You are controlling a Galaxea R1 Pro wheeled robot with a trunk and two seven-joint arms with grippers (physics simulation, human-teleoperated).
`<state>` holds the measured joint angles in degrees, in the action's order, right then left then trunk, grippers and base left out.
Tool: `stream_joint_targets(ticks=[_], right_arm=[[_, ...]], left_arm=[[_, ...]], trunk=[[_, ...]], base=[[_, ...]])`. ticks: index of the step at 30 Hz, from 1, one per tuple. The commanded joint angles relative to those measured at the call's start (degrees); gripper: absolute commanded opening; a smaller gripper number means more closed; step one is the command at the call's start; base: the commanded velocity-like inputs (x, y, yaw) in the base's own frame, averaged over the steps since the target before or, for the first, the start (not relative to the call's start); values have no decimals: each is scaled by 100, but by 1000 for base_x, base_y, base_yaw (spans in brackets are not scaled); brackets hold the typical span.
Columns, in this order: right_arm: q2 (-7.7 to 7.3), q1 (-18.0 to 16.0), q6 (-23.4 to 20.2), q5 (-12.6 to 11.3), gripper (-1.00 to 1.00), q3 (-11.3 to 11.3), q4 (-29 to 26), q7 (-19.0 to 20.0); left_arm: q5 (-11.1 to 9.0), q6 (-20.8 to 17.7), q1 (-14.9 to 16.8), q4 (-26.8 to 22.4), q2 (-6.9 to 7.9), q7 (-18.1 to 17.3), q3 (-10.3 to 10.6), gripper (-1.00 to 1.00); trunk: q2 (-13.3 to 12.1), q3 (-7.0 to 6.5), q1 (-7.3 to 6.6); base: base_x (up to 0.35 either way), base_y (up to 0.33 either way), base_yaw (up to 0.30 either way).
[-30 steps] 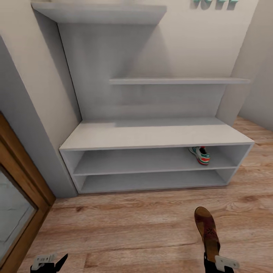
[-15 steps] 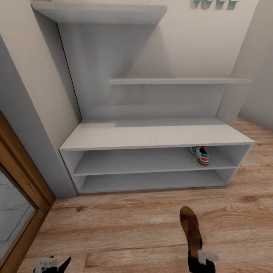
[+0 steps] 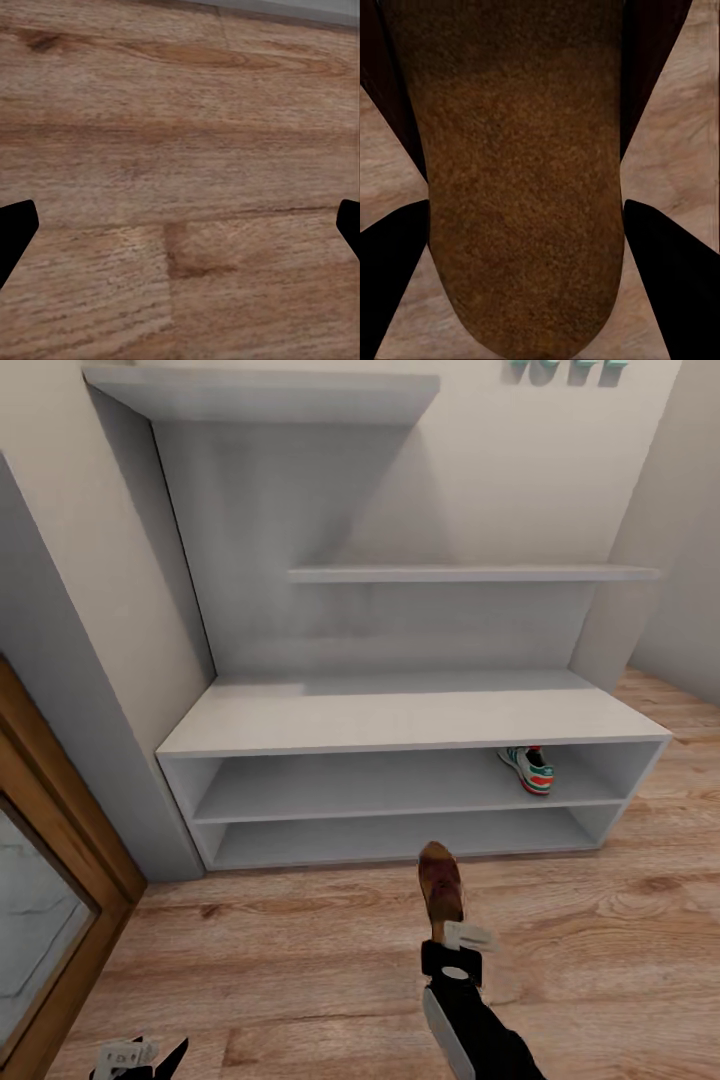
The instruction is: Pick up the two gym shoes and the two sandals from the corridor floor and place them onto the hallstand (shoe rack) in the corridor, making sure they are on the rack and not on the floor. Arrange them so the two gym shoes are next to each other and the two sandals are next to each other.
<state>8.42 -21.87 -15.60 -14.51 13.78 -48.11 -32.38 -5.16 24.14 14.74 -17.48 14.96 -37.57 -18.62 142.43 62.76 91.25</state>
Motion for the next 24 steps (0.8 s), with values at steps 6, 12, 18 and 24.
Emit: stream_joint_targets(ticks=[6, 12, 18, 24], right_arm=[[158, -988, -797, -52, -100, 28, -153, -1005], [158, -1273, -1274, -69, -100, 419, -360, -1114], [158, -1275, -1276, -81, -100, 542, -357, -1113], [158, -1276, -1272, -100, -100, 556, -342, -1092]], left_arm=[[-53, -14, 3, 8, -93, -74, 2, 100], [45, -14, 3, -1, -153, -82, 10, 100], [50, -14, 3, -4, -151, -84, 16, 100], [50, -14, 3, -1, -157, -86, 54, 100]], trunk=[[2, 6, -1], [2, 6, -1], [2, 6, -1], [2, 6, -1]], base=[[0, 0, 0], [0, 0, 0], [0, 0, 0], [0, 0, 0]])
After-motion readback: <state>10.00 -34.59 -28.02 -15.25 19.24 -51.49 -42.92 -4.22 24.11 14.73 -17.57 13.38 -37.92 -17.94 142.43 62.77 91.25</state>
